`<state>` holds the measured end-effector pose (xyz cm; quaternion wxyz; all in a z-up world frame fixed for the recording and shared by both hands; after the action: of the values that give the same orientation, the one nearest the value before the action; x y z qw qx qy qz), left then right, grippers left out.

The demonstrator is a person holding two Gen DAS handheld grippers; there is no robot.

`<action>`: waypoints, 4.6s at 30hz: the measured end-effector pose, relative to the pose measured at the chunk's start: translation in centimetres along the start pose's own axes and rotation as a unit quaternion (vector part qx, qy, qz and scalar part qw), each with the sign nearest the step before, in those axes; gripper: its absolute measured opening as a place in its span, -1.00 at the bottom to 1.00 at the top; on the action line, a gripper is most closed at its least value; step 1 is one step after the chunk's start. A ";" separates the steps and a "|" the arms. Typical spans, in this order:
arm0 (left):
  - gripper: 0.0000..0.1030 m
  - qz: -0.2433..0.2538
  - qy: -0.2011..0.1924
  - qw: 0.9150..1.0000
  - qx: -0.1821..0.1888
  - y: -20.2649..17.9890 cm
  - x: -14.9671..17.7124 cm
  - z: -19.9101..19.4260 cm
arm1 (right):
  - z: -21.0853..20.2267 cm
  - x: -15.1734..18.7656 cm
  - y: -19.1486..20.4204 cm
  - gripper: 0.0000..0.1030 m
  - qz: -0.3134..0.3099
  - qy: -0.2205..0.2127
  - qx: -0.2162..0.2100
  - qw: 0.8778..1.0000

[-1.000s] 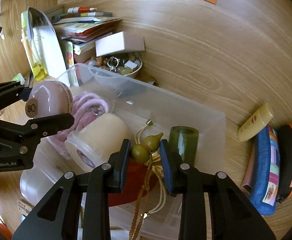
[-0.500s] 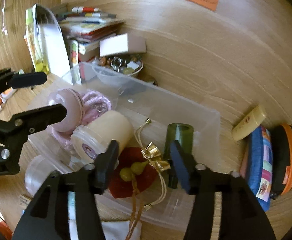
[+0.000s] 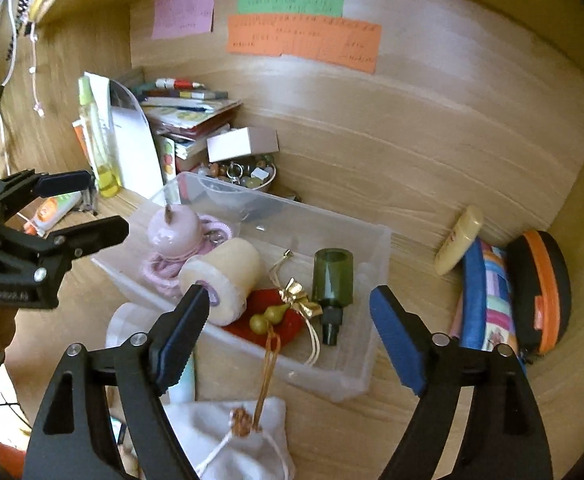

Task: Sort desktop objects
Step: 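Release the gourd charm into the box with the right gripper, then grasp the white round container with the left gripper while the right grasps the white drawstring bag, then lift the white container and white bag and carry both over the clear box, then lower the container and bag into the clear box and open both grippers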

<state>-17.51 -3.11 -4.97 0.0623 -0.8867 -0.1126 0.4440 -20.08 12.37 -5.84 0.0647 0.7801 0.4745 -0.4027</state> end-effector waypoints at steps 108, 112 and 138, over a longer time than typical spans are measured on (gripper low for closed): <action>-0.36 -0.038 0.063 0.997 0.035 0.4 5.0 0.6 | -3.0 2.4 1.6 0.42 0.039 -0.062 -0.080 0.994; -0.36 -0.029 0.062 0.997 0.022 1.0 5.8 0.2 | -1.7 1.6 0.8 0.42 0.047 -0.060 -0.083 0.994; 0.26 0.032 0.151 0.988 -0.027 3.4 13.8 2.5 | 7.0 -0.1 -0.9 0.43 0.074 0.018 -0.049 0.996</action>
<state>-11.05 -2.85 -17.83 0.0405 -0.9481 -0.0857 0.3035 -24.76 9.44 -10.16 0.1237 0.8162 0.4358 -0.3586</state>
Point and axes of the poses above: each gripper's, at about its wrist camera, not at the fingertips, and z roughly the way its jaws point, y to its left, x to its underside, the point moved 10 cm from there along z, roughly the way its jaws point, and after that the axes turned 14 degrees about -z, right-handed, at the moved point
